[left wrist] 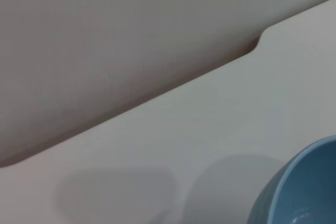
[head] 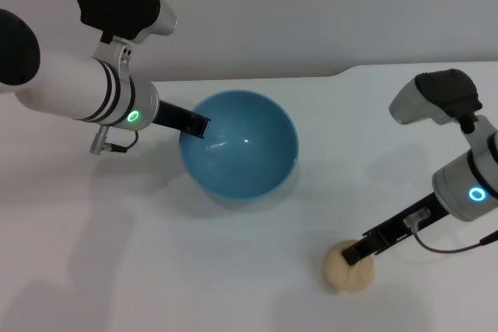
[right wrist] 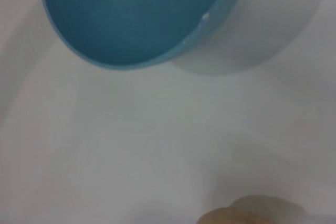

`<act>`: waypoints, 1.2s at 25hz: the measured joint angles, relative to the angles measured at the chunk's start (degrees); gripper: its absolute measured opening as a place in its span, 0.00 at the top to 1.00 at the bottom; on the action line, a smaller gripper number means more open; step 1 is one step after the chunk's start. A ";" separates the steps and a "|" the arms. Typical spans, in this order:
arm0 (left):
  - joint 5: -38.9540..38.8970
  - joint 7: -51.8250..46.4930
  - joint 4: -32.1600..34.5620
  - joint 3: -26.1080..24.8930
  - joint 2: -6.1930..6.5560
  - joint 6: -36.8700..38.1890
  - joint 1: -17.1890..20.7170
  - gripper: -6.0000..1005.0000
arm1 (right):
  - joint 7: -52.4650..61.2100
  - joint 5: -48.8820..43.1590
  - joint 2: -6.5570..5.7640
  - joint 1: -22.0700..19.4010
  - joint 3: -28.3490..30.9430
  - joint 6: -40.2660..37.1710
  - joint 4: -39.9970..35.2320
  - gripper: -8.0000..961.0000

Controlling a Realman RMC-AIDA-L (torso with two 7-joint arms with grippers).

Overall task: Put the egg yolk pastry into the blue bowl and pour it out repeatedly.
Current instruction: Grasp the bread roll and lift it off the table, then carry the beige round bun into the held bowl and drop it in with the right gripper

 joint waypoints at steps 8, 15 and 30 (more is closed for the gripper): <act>0.00 0.40 0.01 -0.06 0.09 -0.07 0.22 0.98 | -1.41 6.43 -0.32 -3.23 3.75 1.05 -5.73 0.74; 0.01 0.53 0.69 0.11 0.10 -1.31 0.04 0.98 | -7.79 17.94 -0.33 -5.87 8.38 5.43 -10.91 0.80; -0.47 0.58 3.81 0.10 -0.12 -8.63 0.24 0.98 | -15.80 29.88 -1.13 -3.39 15.07 2.75 -2.22 0.90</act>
